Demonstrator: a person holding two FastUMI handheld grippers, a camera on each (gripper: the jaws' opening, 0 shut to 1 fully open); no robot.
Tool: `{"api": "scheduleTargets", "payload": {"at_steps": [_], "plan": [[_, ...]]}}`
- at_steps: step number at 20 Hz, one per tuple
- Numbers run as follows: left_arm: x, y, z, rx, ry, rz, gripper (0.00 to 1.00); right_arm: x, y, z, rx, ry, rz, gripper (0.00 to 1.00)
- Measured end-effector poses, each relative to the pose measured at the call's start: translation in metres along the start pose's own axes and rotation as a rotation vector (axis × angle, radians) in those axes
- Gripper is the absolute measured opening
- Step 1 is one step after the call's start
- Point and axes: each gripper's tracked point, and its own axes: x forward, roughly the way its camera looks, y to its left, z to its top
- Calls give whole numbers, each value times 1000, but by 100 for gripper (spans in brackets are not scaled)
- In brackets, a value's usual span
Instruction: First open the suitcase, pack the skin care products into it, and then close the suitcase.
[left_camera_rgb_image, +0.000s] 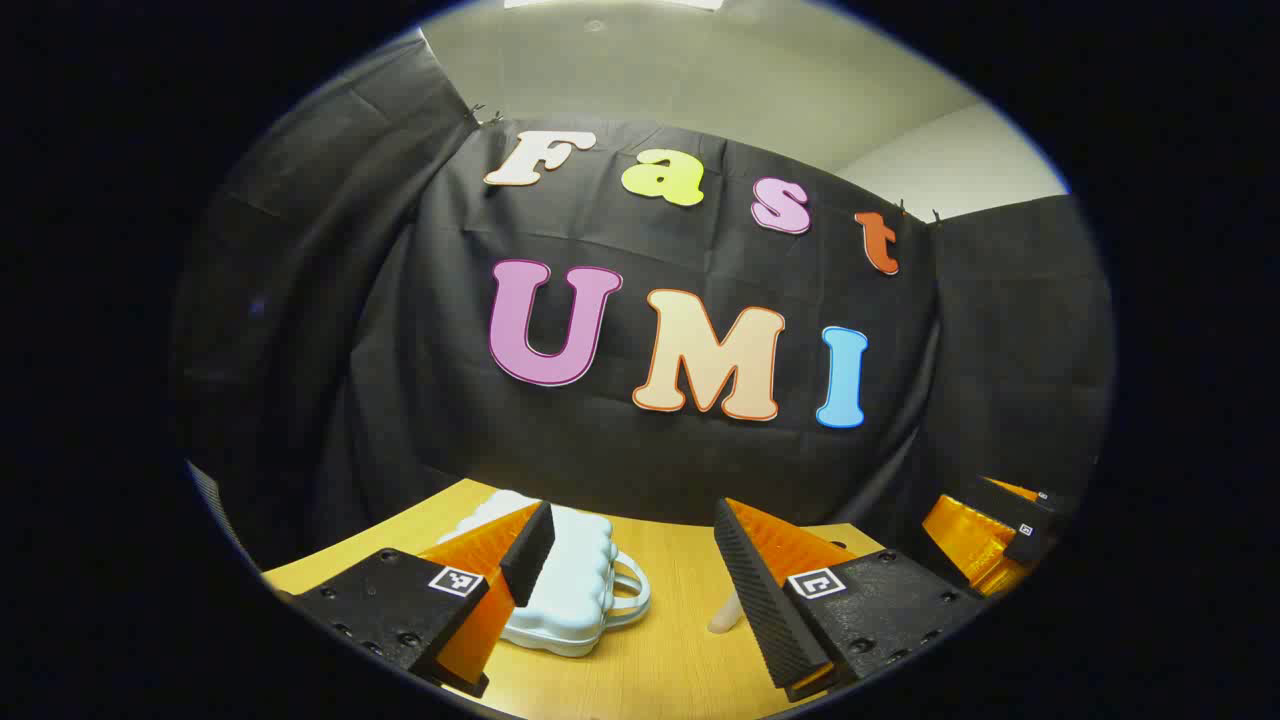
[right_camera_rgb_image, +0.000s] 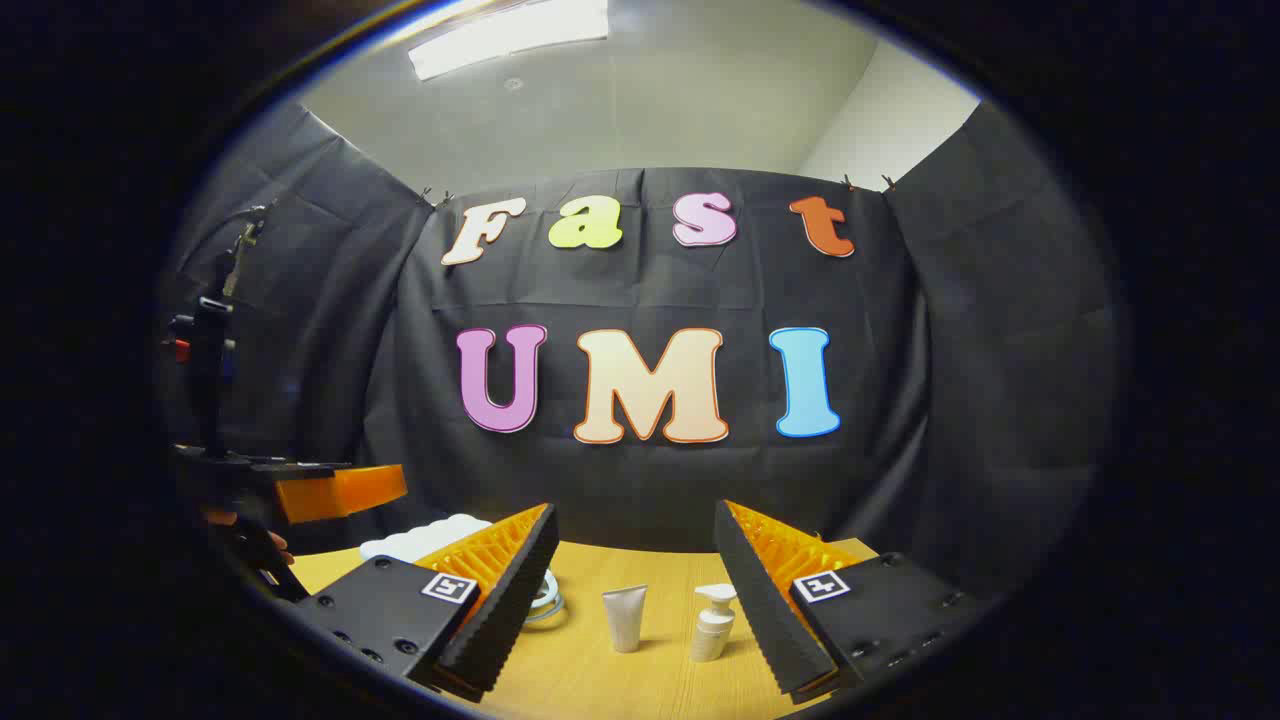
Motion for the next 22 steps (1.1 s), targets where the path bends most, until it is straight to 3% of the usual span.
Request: {"api": "scheduleTargets", "payload": {"at_steps": [15,22], "plan": [[11,-18,-14,62,34,-55,94,4,-23,-12,43,34,-46,99],[50,-28,-55,66,183,-133,92,14,-23,-23,35,61,-32,99]]}}
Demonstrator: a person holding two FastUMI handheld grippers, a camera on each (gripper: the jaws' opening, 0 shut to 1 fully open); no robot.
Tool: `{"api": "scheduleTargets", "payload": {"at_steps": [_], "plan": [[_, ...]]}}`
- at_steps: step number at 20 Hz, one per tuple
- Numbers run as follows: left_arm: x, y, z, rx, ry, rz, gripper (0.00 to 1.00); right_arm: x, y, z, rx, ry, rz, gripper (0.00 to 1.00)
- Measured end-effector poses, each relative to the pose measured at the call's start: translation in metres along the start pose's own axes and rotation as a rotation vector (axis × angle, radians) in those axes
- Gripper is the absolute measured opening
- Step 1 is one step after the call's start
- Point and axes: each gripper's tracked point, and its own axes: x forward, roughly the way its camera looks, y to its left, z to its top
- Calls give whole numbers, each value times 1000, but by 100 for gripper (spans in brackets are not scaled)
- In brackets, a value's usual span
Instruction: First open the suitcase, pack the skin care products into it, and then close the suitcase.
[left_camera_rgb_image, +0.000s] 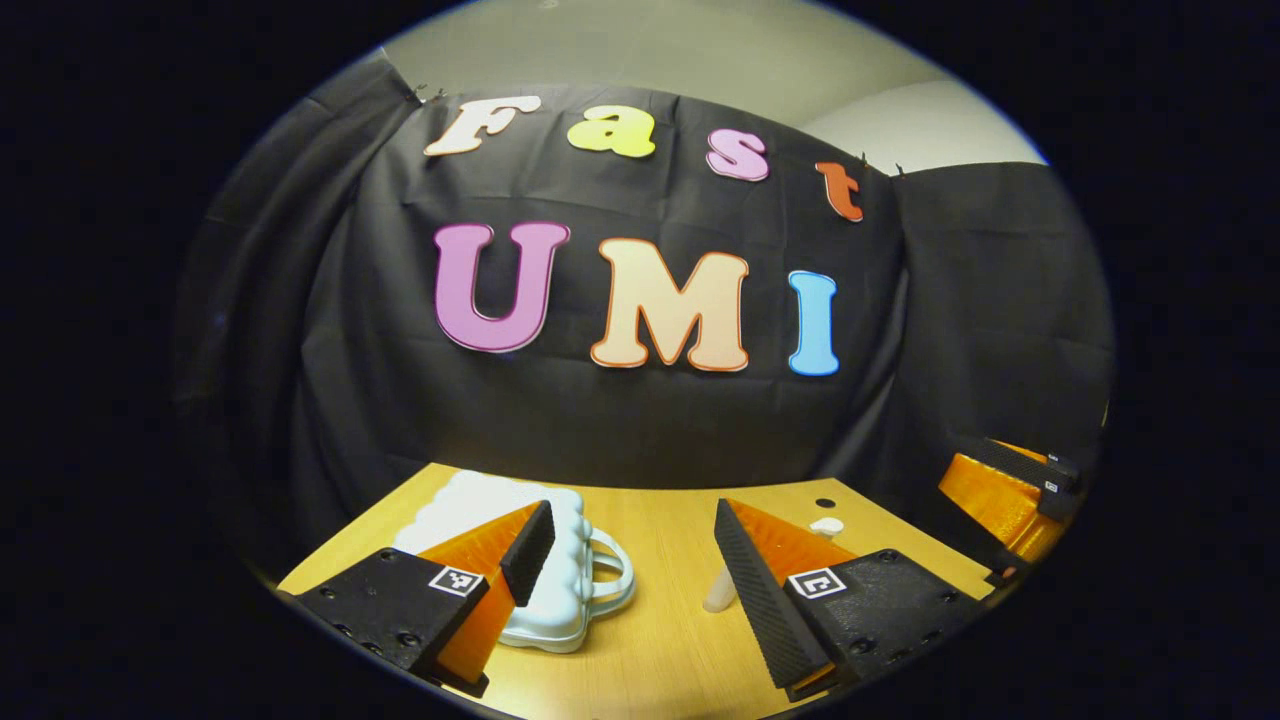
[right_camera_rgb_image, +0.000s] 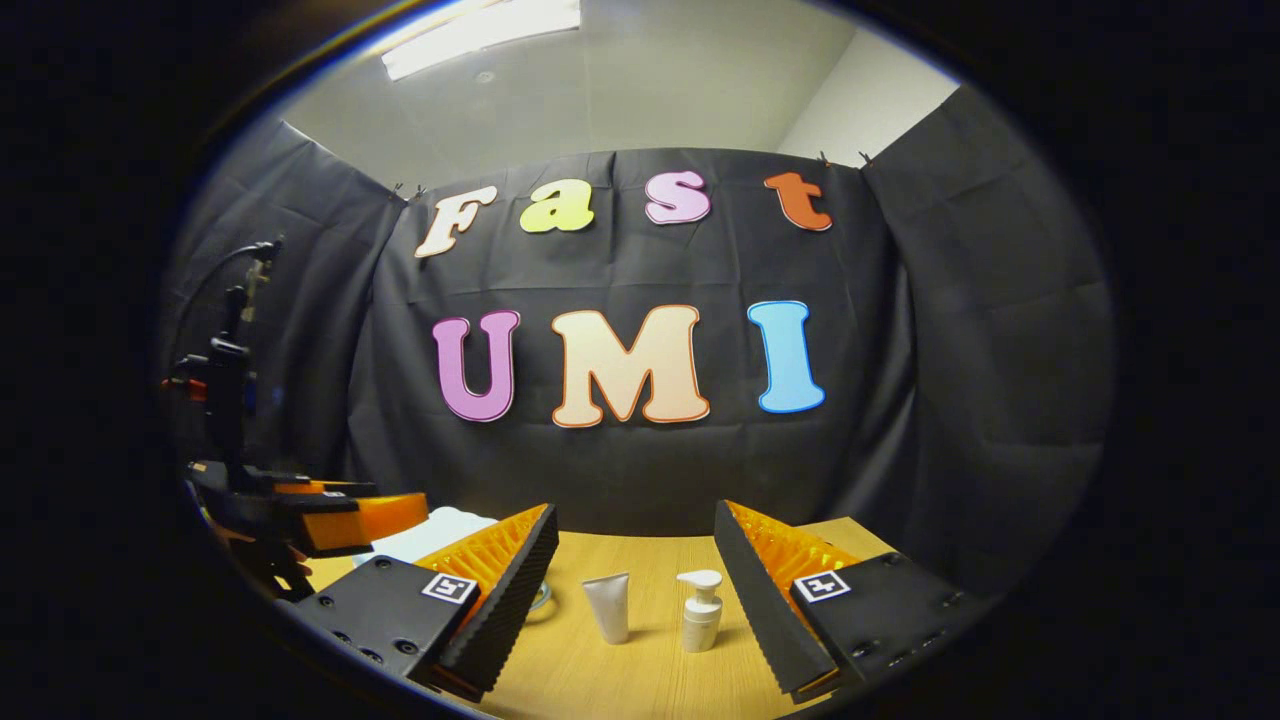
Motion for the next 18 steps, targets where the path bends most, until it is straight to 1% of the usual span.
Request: {"api": "scheduleTargets", "payload": {"at_steps": [1,4,5,10,11,12,15,18], "plan": [[10,0,-7,3,37,-15,94,1,1,-1,-4,1,4,99],[37,2,-28,6,124,-35,95,3,3,-5,-3,12,10,100],[46,1,-34,4,142,-44,95,3,1,-8,-2,19,8,99],[95,-2,-68,22,255,-86,95,1,-8,-19,-12,57,-21,99],[104,-2,-74,23,276,-91,92,1,-11,-22,-19,66,-28,99],[113,-1,-83,21,302,-97,95,2,-12,-25,-23,74,-33,99],[135,-1,-116,36,408,-111,95,1,-17,-33,-27,98,-46,99],[146,2,-146,55,513,-119,95,2,-24,-40,-32,116,-61,99]]}}
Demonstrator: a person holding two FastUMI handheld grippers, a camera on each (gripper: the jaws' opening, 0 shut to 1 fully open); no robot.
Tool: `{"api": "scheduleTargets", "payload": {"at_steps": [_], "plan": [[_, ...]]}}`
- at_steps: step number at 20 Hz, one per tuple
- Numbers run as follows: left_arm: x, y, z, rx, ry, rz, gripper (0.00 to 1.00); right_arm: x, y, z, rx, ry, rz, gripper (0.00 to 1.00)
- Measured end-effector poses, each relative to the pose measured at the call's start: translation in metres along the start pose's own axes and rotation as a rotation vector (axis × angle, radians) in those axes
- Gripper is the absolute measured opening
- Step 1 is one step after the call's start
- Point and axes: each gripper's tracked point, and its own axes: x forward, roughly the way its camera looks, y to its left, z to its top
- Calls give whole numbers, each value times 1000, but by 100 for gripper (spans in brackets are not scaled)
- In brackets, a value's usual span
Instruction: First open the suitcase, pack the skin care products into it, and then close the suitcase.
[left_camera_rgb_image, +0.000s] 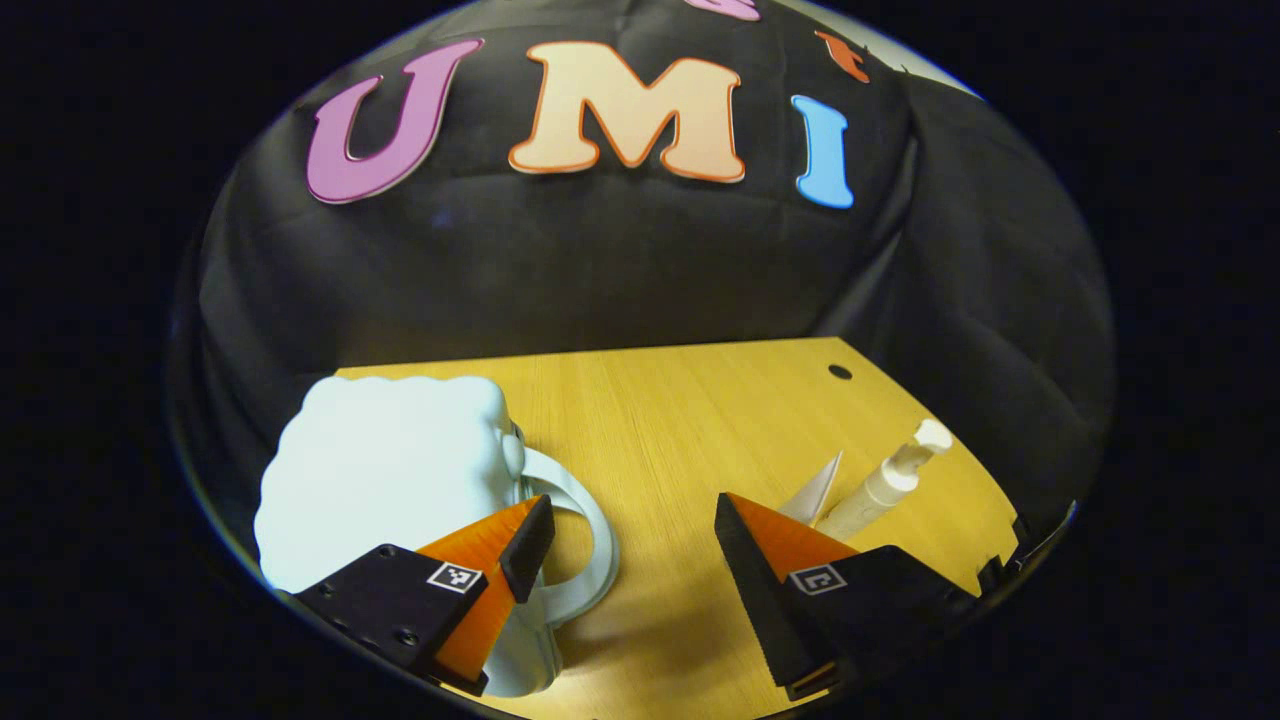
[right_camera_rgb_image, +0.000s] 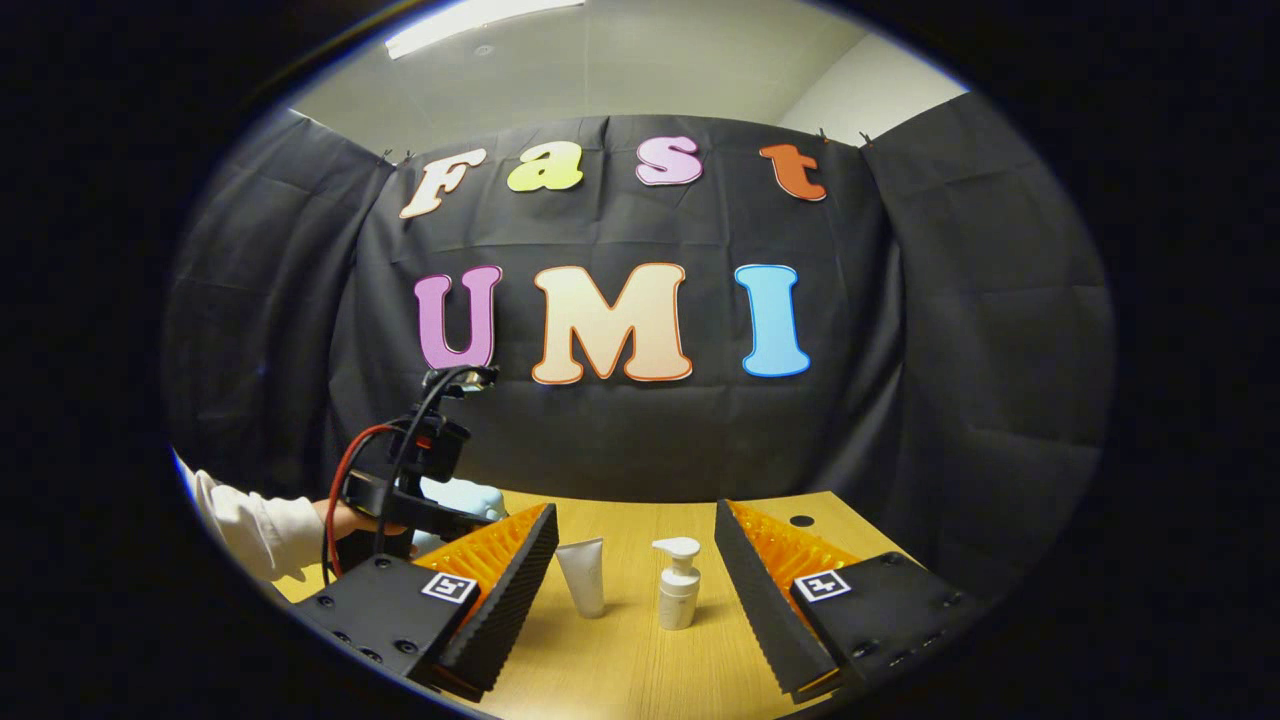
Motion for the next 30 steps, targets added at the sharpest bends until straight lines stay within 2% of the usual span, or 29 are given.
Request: {"api": "scheduleTargets", "payload": {"at_steps": [6,8,10,13,14,16,18,20,21,26,30], "plan": [[34,13,-27,125,193,42,93,5,-16,-15,25,37,-35,99],[45,11,-34,159,240,32,89,9,-20,-22,55,56,-39,99],[49,10,-43,178,300,26,83,11,-24,-27,68,70,-43,99],[53,14,-49,207,352,42,61,16,-33,-26,76,64,-53,99],[55,18,-49,217,354,56,59,17,-35,-25,77,62,-56,99],[55,27,-52,240,382,72,47,18,-37,-27,80,65,-58,99],[57,28,-61,239,429,67,41,18,-39,-29,77,67,-59,99],[56,27,-79,219,498,62,41,18,-41,-31,71,71,-61,99],[56,26,-79,212,500,60,33,17,-42,-31,70,69,-62,99],[57,24,-74,224,488,50,23,11,-50,-31,70,64,-87,99],[55,21,-69,191,461,36,7,10,-52,-30,74,60,-95,99]]}}
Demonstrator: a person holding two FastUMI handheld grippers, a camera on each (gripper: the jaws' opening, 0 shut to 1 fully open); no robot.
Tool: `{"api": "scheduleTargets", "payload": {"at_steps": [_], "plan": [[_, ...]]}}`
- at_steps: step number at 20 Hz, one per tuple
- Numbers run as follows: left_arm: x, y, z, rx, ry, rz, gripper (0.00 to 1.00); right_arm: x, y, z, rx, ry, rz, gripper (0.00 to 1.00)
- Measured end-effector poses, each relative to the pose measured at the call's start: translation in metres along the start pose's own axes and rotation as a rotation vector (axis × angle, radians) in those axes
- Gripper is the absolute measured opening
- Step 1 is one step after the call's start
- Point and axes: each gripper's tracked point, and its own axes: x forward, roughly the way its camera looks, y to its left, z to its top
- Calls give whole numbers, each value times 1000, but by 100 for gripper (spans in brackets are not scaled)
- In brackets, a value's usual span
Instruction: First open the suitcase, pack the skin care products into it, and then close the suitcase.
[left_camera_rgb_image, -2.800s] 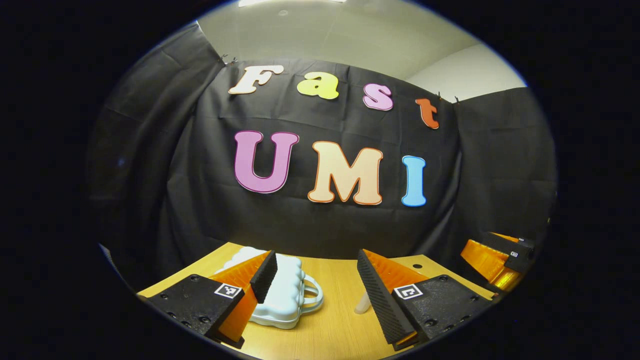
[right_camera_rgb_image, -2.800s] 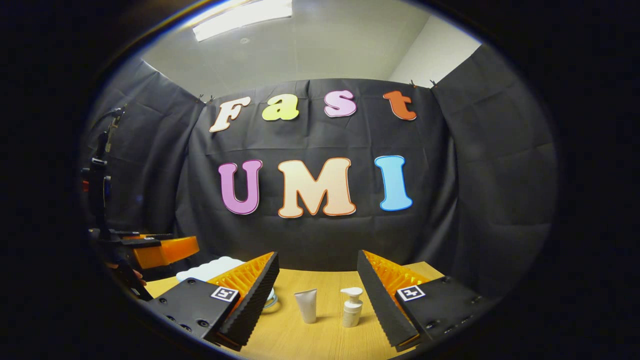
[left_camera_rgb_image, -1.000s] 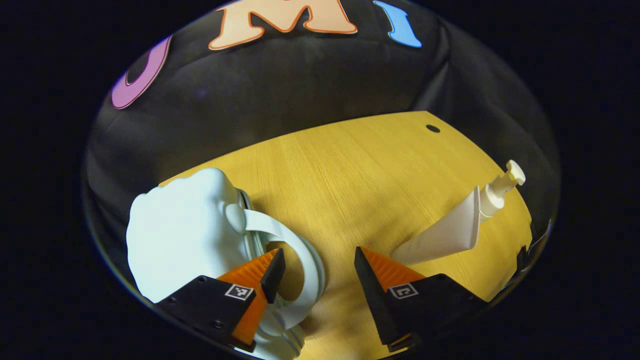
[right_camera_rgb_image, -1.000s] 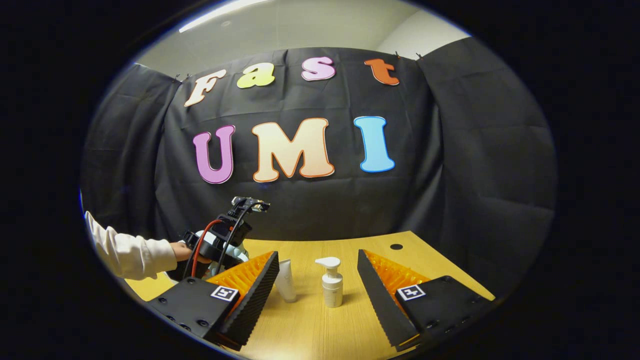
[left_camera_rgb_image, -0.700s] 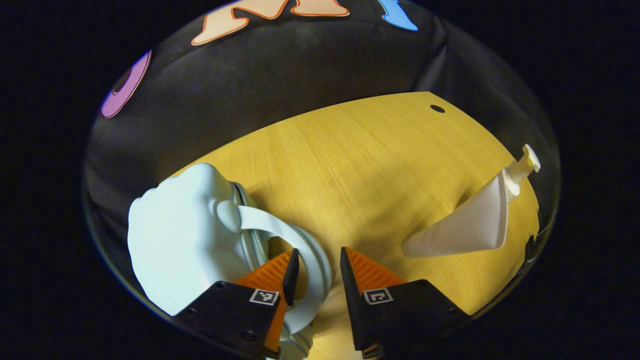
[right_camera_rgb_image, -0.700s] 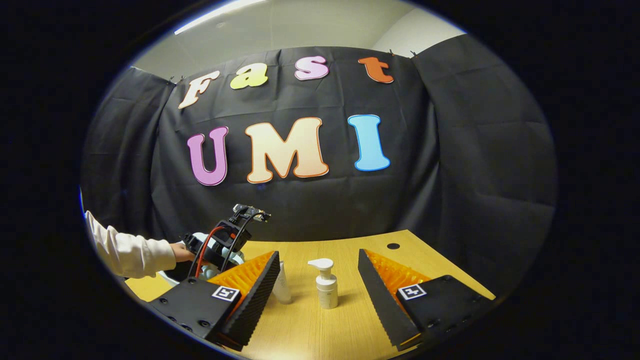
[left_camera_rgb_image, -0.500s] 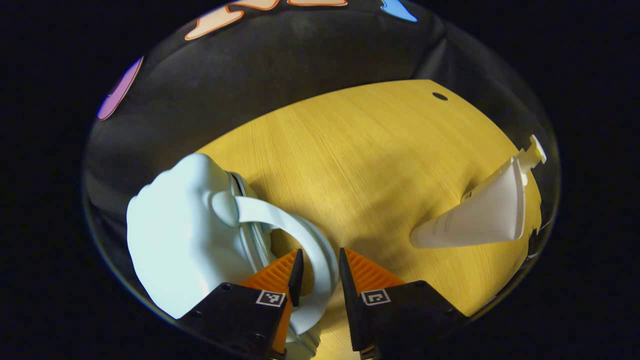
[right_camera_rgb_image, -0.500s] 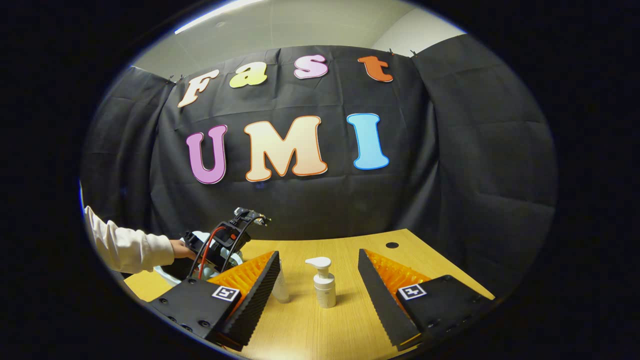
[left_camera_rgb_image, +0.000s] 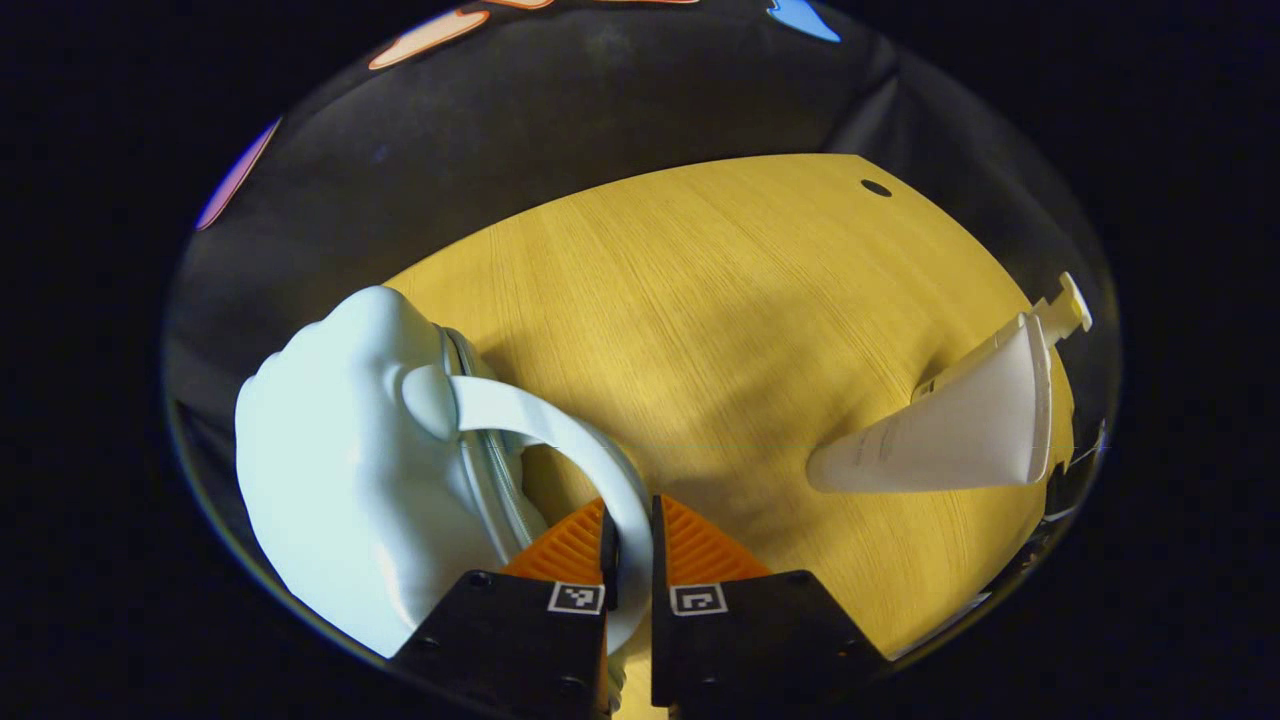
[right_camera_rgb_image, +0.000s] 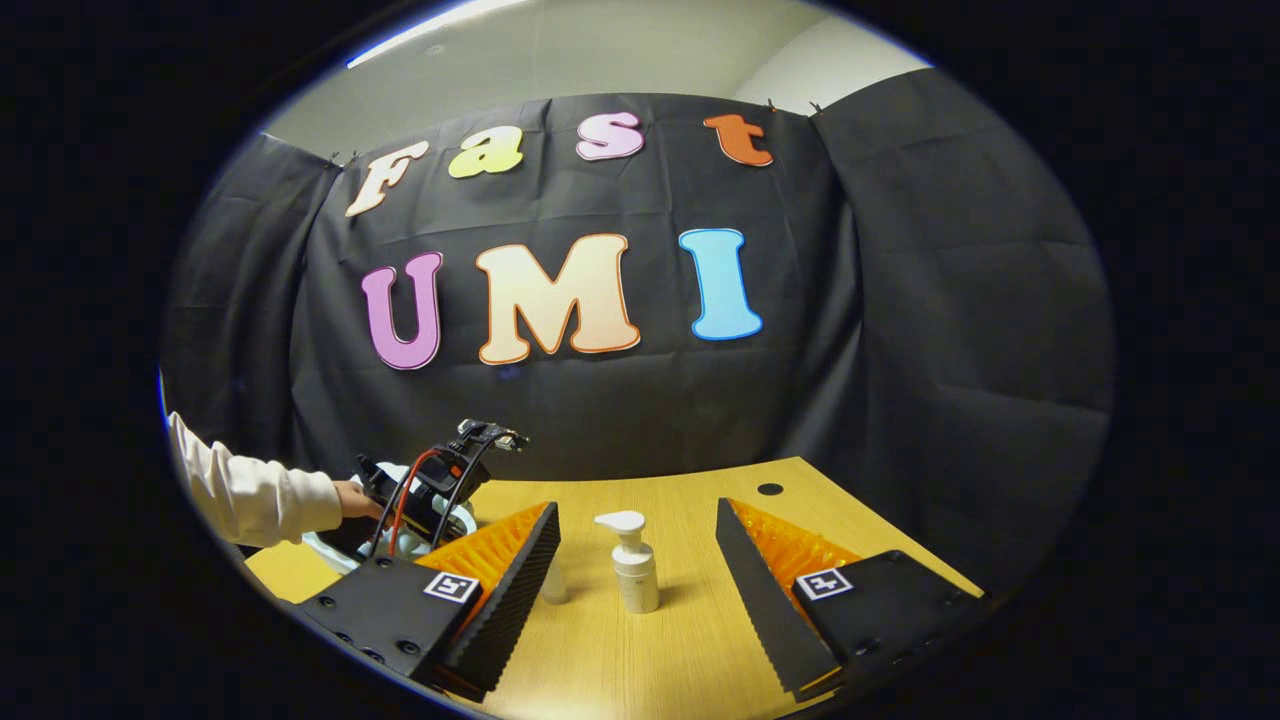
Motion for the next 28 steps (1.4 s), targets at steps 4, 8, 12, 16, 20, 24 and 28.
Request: {"api": "scheduleTargets", "payload": {"at_steps": [4,8,12,16,20,24,28], "plan": [[-5,4,4,11,-24,35,4,-3,4,-1,-13,0,11,99],[-17,1,15,-6,-70,29,1,-5,10,0,-23,-1,22,99],[-39,0,31,-24,-139,29,3,-6,19,2,-32,-8,39,99],[-74,7,47,-64,-237,43,3,-9,30,7,-46,-16,65,99],[-120,28,57,-118,-345,73,2,-12,45,18,-65,-38,97,99],[-157,54,50,-191,-460,115,2,-20,58,29,-84,-57,122,99],[-200,91,32,-301,-544,121,2,-27,66,39,-109,-77,127,100]]}}
